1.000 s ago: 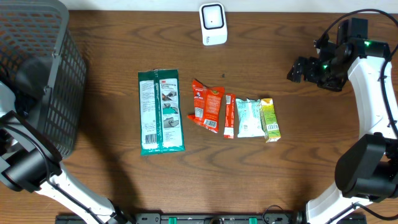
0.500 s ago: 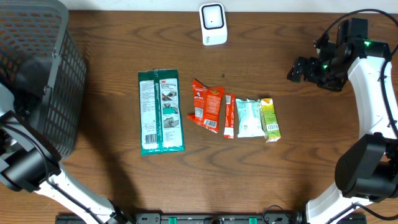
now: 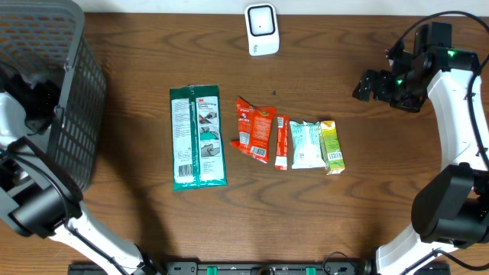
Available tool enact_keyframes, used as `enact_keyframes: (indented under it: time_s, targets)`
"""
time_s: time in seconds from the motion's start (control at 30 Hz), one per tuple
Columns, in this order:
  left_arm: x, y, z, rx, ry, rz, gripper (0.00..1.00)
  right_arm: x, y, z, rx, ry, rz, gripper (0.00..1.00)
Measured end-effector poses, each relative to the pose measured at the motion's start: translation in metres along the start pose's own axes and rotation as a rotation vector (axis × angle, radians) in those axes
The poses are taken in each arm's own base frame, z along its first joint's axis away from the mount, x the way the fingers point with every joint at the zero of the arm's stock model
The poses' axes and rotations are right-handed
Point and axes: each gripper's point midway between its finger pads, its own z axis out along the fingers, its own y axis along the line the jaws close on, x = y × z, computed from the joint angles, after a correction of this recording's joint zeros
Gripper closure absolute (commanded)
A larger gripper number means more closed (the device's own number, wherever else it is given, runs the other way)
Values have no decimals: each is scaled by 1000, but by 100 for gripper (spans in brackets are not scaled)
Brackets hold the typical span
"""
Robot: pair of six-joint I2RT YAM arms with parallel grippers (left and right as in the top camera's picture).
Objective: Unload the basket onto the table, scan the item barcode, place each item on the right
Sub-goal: 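Reach the left gripper into the basket toward the orange Enjoy box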
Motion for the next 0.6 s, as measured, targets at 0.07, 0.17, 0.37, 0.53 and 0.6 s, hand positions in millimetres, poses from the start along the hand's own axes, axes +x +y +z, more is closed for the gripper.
enact_keyframes:
  time_s: [0.07, 0.17, 0.37, 0.53, 0.6]
  targets:
    - [-5, -6, -11, 18, -25, 37, 21, 0, 0, 0, 0, 0, 0, 1]
    - [-9, -12, -23, 27, -50, 105, 21, 0, 0, 0, 0, 0, 0, 1]
    - [-6, -6, -24, -1, -42, 205, 28, 0, 0, 0, 0, 0, 0, 1]
    - [-9, 0, -25, -14, -47, 285, 27, 0, 0, 0, 0, 0, 0, 1]
    - [-10, 4, -24, -16, -50, 301, 27, 0, 0, 0, 0, 0, 0, 1]
